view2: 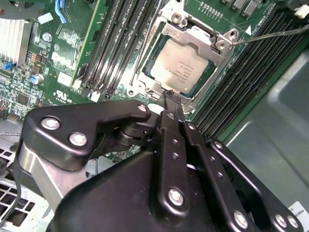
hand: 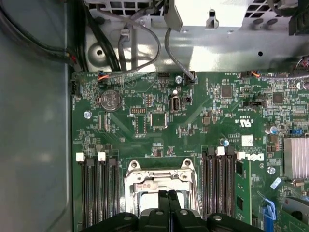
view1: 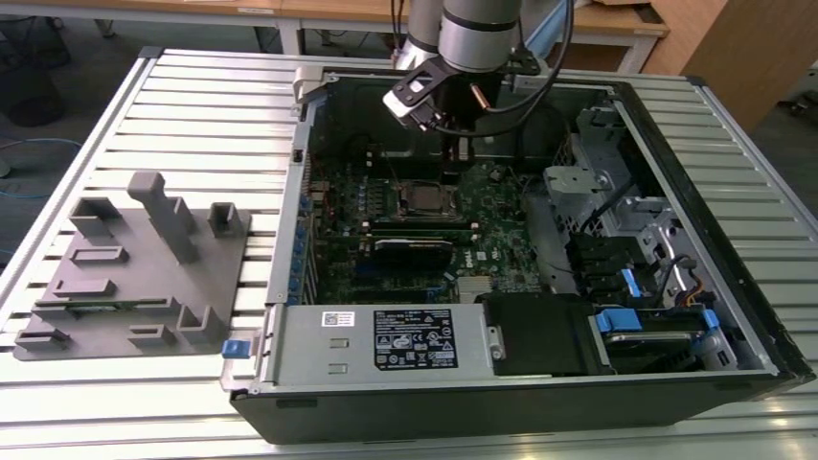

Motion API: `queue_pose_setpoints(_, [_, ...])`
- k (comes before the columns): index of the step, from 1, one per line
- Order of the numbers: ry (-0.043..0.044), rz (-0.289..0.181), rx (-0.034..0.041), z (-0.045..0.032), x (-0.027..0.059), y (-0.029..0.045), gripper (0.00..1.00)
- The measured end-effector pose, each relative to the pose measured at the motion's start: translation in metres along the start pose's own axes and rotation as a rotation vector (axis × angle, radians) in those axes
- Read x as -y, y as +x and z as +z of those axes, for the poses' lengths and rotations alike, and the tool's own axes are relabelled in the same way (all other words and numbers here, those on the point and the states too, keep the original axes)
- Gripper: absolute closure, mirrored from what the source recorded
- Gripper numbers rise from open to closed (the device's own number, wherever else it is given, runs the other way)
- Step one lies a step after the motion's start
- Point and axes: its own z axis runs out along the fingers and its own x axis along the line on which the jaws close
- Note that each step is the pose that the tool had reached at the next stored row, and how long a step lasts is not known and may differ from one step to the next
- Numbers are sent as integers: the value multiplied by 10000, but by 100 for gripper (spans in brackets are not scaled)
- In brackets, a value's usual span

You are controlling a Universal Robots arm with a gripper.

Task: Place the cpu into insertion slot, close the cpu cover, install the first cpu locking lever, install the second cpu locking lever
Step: 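Close the cpu cover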

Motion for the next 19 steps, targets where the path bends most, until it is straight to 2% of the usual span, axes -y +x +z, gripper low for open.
queue_pose_setpoints(7, [4,-1,-2,2,5,0,89])
queue_pose_setpoints(14, [3,-15,-1,18,130,-3,89])
queue_pose_setpoints(19, [-3,-90,-2,42,171,-3,89])
